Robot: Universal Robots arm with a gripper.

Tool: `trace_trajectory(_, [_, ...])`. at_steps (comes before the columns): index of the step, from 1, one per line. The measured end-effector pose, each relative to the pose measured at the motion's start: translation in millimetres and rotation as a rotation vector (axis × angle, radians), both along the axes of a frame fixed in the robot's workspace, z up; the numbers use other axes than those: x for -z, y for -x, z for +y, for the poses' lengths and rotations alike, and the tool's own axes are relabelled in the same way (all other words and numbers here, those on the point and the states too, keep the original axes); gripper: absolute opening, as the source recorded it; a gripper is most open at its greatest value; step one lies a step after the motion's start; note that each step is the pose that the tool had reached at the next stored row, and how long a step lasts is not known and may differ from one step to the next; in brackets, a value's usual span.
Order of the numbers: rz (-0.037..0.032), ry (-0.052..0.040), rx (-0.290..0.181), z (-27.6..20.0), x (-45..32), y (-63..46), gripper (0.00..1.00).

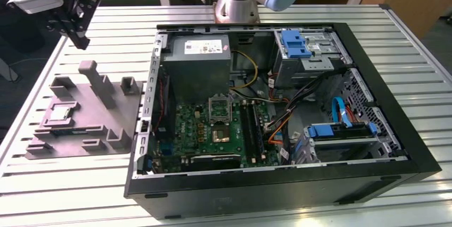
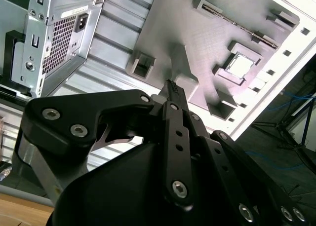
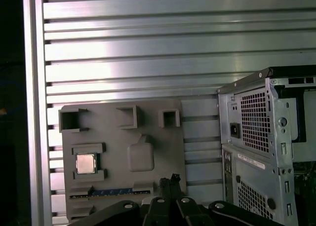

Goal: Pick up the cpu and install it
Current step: 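Reach for the cpu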

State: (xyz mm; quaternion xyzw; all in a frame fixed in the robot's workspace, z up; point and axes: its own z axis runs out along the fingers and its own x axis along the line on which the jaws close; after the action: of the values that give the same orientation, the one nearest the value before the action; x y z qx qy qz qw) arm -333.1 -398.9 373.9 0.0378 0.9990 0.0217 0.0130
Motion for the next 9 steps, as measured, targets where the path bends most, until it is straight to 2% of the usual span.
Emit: trace_trajectory(9, [0.0, 0.0, 0.0, 0.0, 0.5, 3.4, 0.11])
